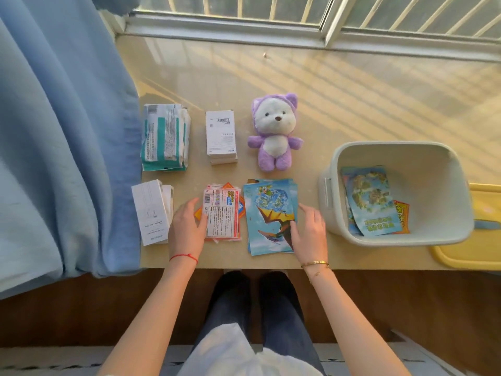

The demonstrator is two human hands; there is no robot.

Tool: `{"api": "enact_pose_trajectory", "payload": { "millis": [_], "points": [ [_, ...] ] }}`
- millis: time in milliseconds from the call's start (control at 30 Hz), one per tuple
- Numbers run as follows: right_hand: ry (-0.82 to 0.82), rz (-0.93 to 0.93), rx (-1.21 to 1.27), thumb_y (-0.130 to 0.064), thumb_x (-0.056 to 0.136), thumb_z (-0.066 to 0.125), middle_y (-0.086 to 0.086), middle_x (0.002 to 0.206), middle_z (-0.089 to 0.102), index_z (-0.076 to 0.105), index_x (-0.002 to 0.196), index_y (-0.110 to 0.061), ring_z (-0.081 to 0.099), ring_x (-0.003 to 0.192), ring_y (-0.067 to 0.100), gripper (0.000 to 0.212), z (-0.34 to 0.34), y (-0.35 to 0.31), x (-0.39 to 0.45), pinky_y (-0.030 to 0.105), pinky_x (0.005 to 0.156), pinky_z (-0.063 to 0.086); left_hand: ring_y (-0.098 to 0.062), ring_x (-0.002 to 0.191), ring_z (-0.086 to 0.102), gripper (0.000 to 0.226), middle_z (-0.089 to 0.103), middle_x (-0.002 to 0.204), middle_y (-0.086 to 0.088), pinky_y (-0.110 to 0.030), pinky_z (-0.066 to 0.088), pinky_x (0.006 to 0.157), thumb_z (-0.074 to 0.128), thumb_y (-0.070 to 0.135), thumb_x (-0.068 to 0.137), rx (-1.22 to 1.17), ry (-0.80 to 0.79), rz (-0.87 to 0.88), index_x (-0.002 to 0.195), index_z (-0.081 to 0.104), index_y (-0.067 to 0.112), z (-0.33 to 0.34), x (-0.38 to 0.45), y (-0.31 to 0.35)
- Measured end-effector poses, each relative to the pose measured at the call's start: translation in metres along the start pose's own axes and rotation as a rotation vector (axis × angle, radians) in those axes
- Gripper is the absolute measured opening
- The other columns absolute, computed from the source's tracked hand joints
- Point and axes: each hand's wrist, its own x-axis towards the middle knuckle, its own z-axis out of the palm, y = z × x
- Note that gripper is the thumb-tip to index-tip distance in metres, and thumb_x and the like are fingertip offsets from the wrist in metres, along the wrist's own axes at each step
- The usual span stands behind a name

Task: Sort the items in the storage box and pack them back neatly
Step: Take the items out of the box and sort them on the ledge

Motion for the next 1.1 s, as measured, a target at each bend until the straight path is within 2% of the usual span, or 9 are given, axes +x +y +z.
{"api": "enact_pose_trajectory", "payload": {
  "millis": [133, 267, 333, 400, 500, 700, 867, 1033, 1100],
  "points": [
    [0.132, -0.144, 0.022, -0.015, 0.089, 0.061, 0.004, 0.118, 0.057, 0.054, 0.123, -0.008, 0.049, 0.114, 0.018, 0.036, -0.058, 0.005, -0.008, 0.026, 0.102, 0.038, -0.013, 0.105, 0.057, 0.035, 0.062, 0.116, 0.0, -0.022, 0.043, 0.08, 0.058, 0.029, 0.09, 0.057, 0.004, 0.137, 0.124, 0.054, 0.021, -0.019, -0.011, 0.032],
    [0.223, -0.126, 0.001, -0.013, 0.088, 0.062, 0.008, 0.116, 0.058, 0.056, 0.12, -0.006, 0.05, 0.113, 0.021, 0.033, -0.119, 0.041, 0.006, 0.024, 0.101, 0.034, -0.011, 0.093, 0.059, 0.031, 0.063, 0.105, 0.004, -0.029, 0.052, 0.076, 0.058, 0.034, 0.089, 0.058, 0.019, 0.228, 0.119, 0.056, 0.025, -0.019, -0.024, 0.083],
    [0.231, -0.095, -0.028, -0.014, 0.088, 0.062, 0.009, 0.115, 0.059, 0.057, 0.119, -0.006, 0.05, 0.111, 0.022, 0.032, -0.147, 0.069, 0.018, 0.025, 0.099, 0.035, -0.012, 0.095, 0.059, 0.028, 0.063, 0.105, 0.005, -0.03, 0.051, 0.079, 0.06, 0.032, 0.089, 0.034, 0.048, 0.272, 0.116, 0.058, 0.024, -0.009, -0.032, 0.114],
    [0.214, -0.061, -0.038, -0.015, 0.088, 0.063, 0.01, 0.114, 0.059, 0.057, 0.118, -0.007, 0.05, 0.11, 0.024, 0.032, -0.172, 0.101, 0.034, 0.029, 0.097, 0.038, -0.013, 0.099, 0.059, 0.027, 0.064, 0.107, 0.005, -0.025, 0.045, 0.085, 0.061, 0.028, 0.089, 0.005, 0.068, 0.301, 0.115, 0.061, 0.021, 0.007, -0.04, 0.147],
    [0.139, -0.043, -0.05, -0.015, 0.087, 0.064, 0.012, 0.115, 0.058, 0.056, 0.119, -0.005, 0.051, 0.109, 0.028, 0.034, -0.201, 0.149, 0.059, 0.038, 0.096, 0.043, -0.015, 0.098, 0.059, 0.027, 0.065, 0.107, 0.002, -0.033, 0.049, 0.086, 0.061, 0.025, 0.088, -0.049, 0.071, 0.316, 0.114, 0.061, 0.018, 0.04, -0.05, 0.196],
    [-0.059, -0.038, -0.072, -0.019, 0.089, 0.063, 0.012, 0.119, 0.056, 0.053, 0.124, -0.005, 0.05, 0.115, 0.028, 0.039, -0.225, 0.219, 0.103, 0.033, 0.099, 0.039, -0.019, 0.097, 0.059, 0.028, 0.063, 0.104, 0.001, -0.038, 0.05, 0.084, 0.063, 0.025, 0.086, -0.077, 0.06, 0.243, 0.113, 0.061, 0.018, 0.12, -0.061, 0.27],
    [-0.219, -0.028, -0.099, -0.021, 0.09, 0.061, 0.009, 0.128, 0.051, 0.047, 0.131, -0.007, 0.046, 0.122, 0.024, 0.046, -0.215, 0.254, 0.134, 0.03, 0.103, 0.036, -0.019, 0.096, 0.058, 0.034, 0.062, 0.104, 0.0, -0.034, 0.048, 0.082, 0.066, 0.031, 0.085, -0.04, -0.037, 0.113, 0.115, 0.058, 0.018, 0.189, -0.054, 0.304],
    [-0.384, 0.053, -0.128, -0.02, 0.092, 0.057, 0.012, 0.139, 0.041, 0.034, 0.14, -0.005, 0.041, 0.129, 0.028, 0.056, -0.188, 0.274, 0.159, 0.034, 0.108, 0.032, -0.026, 0.101, 0.057, 0.049, 0.058, 0.111, -0.007, -0.036, 0.047, 0.08, 0.066, 0.039, 0.084, 0.116, -0.118, 0.004, 0.121, 0.051, 0.013, 0.245, -0.042, 0.322],
    [-0.417, 0.086, -0.152, -0.02, 0.093, 0.056, 0.013, 0.138, 0.042, 0.035, 0.14, -0.005, 0.041, 0.127, 0.029, 0.053, -0.175, 0.281, 0.165, 0.035, 0.107, 0.033, -0.028, 0.104, 0.057, 0.057, 0.058, 0.114, -0.011, -0.036, 0.047, 0.081, 0.067, 0.043, 0.082, 0.136, -0.161, -0.063, 0.124, 0.048, 0.01, 0.264, -0.037, 0.325]
  ]
}}
